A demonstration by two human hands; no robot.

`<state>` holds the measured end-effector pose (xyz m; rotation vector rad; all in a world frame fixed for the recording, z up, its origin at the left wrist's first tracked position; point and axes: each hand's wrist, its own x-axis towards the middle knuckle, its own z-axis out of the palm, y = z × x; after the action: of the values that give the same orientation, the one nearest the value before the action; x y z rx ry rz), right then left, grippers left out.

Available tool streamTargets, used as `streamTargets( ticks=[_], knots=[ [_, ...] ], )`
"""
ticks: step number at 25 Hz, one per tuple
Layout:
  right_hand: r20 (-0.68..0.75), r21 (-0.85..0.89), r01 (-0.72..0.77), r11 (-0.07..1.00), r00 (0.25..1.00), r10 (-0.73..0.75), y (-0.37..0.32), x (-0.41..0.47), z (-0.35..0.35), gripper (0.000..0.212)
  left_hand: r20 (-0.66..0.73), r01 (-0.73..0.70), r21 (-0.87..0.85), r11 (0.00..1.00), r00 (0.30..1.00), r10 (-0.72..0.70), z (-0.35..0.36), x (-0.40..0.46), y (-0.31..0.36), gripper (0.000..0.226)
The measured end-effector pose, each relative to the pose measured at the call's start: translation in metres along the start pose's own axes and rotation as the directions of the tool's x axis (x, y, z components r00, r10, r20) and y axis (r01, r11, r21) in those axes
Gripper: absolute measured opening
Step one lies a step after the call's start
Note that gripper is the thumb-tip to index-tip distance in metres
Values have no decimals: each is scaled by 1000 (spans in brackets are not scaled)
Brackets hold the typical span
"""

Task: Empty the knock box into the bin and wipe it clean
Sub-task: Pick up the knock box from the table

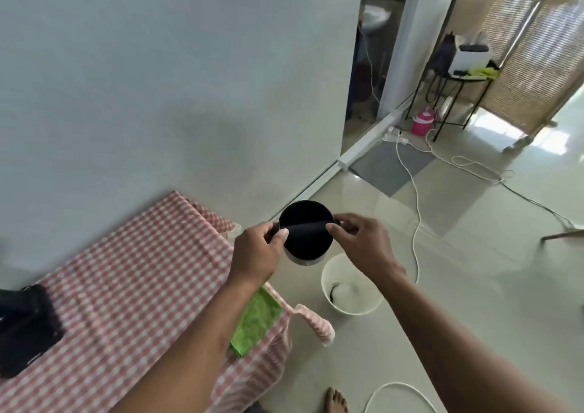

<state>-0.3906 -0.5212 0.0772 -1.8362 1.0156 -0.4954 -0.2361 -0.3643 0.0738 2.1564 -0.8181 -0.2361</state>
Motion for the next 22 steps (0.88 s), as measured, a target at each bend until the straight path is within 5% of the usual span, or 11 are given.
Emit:
streamTargets(
  ticks=[16,19,22],
  knots=[
    [-205,110,-335,936,914,351,90,41,-76,19,341,-39,-92,995,937,68,140,70,38,18],
    [-229,129,-346,929,901,367,104,53,-85,23,467,0,-83,997,883,38,161,88,36,28],
    [-177,147,-323,935,921,346,112,63,-101,17,647,217,-184,959,761,-48,170,114,45,47]
  ],
)
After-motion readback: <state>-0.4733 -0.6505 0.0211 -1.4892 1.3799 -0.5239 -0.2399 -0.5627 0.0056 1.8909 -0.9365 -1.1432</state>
